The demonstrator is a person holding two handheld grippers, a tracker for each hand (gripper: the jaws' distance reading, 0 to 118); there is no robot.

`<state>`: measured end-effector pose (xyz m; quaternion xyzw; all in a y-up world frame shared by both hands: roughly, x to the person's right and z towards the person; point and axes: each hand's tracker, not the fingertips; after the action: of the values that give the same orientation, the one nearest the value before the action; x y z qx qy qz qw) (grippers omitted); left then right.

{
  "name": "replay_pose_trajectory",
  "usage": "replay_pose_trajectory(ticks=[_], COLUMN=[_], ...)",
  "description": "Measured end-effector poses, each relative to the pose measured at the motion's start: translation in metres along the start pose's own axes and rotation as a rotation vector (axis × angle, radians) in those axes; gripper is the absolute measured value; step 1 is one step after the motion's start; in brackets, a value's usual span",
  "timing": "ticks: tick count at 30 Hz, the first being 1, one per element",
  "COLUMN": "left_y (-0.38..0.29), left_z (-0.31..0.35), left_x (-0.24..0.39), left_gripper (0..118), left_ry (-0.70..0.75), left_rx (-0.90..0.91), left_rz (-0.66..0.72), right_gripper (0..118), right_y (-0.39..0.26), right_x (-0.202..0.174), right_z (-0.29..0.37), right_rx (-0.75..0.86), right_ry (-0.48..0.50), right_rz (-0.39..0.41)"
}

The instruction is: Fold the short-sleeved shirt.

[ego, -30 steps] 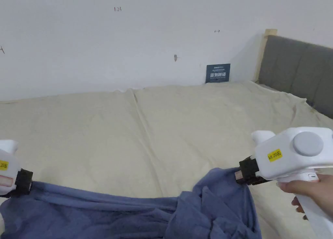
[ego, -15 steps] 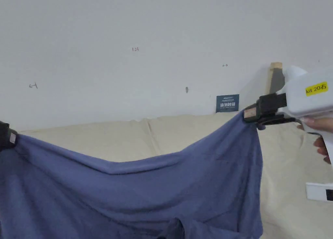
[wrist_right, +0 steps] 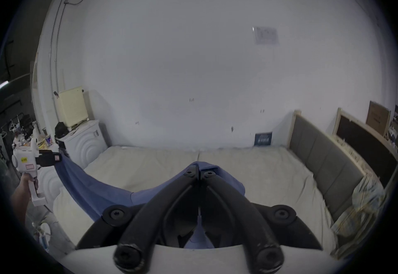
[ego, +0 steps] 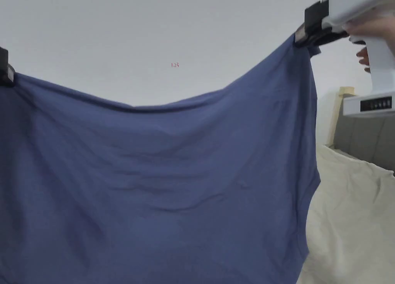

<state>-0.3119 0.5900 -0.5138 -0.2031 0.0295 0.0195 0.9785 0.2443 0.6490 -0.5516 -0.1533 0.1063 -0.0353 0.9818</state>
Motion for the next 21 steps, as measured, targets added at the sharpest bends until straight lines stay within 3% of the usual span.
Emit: replay_pose_trajectory(ticks=[6,12,14,18,21], left_y=[0.046,0.079,0.087,0.088,0.062], left_z=[-0.047,-0.074,-0.084,-0.108,-0.129], left_x=[-0.015,-0.015,-0.014,-0.011,-0.004], left_gripper=[8,8,8,8,8], left_ry=[-0.008,-0.011,-0.032,-0.016,-0.002], left_rx=[0.097,0.185,0.214,0.229,0.197], left_rz=[0.122,0.107,0.107,0.101,0.088], right_gripper=[0,0,0,0,0], right_y=[0.065,0.127,0.143,0.148,0.114], right_x=[-0.016,-0.034,-0.038,-0.039,-0.036], right_z=[-0.035,-0.049,-0.051,-0.06,-0.082], right_rx=[0.122,0.267,0.3,0.317,0.278], right_ry=[-0.081,-0.165,-0.175,-0.151,-0.176], right_rz=[-0.016,0.086,0.081,0.084,0.092])
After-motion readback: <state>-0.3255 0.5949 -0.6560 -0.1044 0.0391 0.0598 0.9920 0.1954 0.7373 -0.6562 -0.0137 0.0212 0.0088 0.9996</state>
